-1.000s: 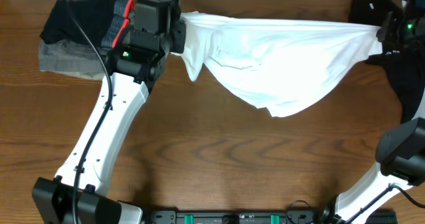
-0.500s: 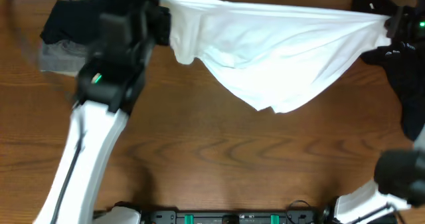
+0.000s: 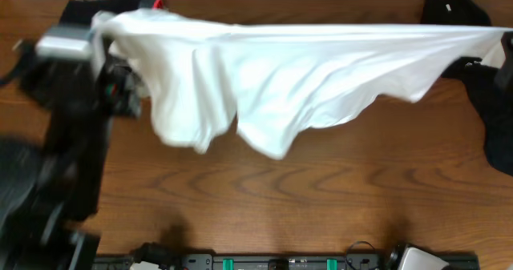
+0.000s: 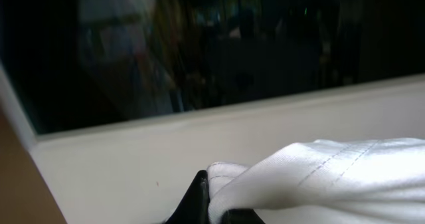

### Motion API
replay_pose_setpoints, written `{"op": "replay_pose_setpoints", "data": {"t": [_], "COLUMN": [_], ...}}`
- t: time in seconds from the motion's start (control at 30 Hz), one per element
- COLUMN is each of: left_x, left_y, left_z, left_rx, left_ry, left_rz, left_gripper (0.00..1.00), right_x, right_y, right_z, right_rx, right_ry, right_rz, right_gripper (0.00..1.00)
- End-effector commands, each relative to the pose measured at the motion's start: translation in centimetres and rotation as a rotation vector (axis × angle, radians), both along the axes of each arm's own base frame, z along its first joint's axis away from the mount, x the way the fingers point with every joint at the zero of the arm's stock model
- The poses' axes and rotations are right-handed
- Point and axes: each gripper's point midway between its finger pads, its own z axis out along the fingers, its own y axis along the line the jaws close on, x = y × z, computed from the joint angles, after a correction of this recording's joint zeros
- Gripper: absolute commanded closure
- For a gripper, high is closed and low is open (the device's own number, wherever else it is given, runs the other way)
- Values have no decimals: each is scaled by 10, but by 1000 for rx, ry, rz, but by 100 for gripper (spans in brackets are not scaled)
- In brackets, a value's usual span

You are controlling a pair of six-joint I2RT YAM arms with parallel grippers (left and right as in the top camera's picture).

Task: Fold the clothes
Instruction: 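Pull the shirt leftward with the left gripper, lifting it taut against right, then lay the stretched shirt flat on the table and open both grippers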

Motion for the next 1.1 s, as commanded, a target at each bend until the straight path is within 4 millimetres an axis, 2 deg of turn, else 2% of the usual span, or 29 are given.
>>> {"op": "replay_pose_setpoints", "data": {"t": [0.0, 0.1, 0.2, 0.3, 0.47, 0.6, 0.8, 0.93, 1.07], "left_x": [-37, -51, -50, -36, 6, 52, 125, 169, 207], "left_y": [27, 30, 30, 27, 17, 6, -11, -21, -30], "left_z": [25, 27, 24, 14, -14, -51, -130, -179, -225], "left_rx": [-29, -35, -30, -17, 17, 54, 123, 154, 169], "left_ry": [-93, -109, -94, -48, 76, 217, 464, 576, 654], "left_rz": [95, 95, 95, 95, 96, 95, 95, 94, 94], "left_gripper": [94, 94, 94, 94, 94, 94, 94, 94, 94], "right_x": [-21, -37, -43, -41, -21, 3, 46, 84, 130], "right_y": [-19, -21, -19, -21, -32, -42, -54, -55, -53], "right_z": [7, 11, 11, 6, -14, -40, -90, -126, -171], "right_rx": [-82, -110, -111, -106, -93, -67, -21, 31, 42], "right_ry": [-4, -9, -6, 19, 92, 182, 322, 380, 432], "right_rz": [-122, -161, -164, -167, -176, -168, -124, -70, -14], "right_gripper": [99, 99, 99, 99, 99, 99, 99, 99, 99]}}
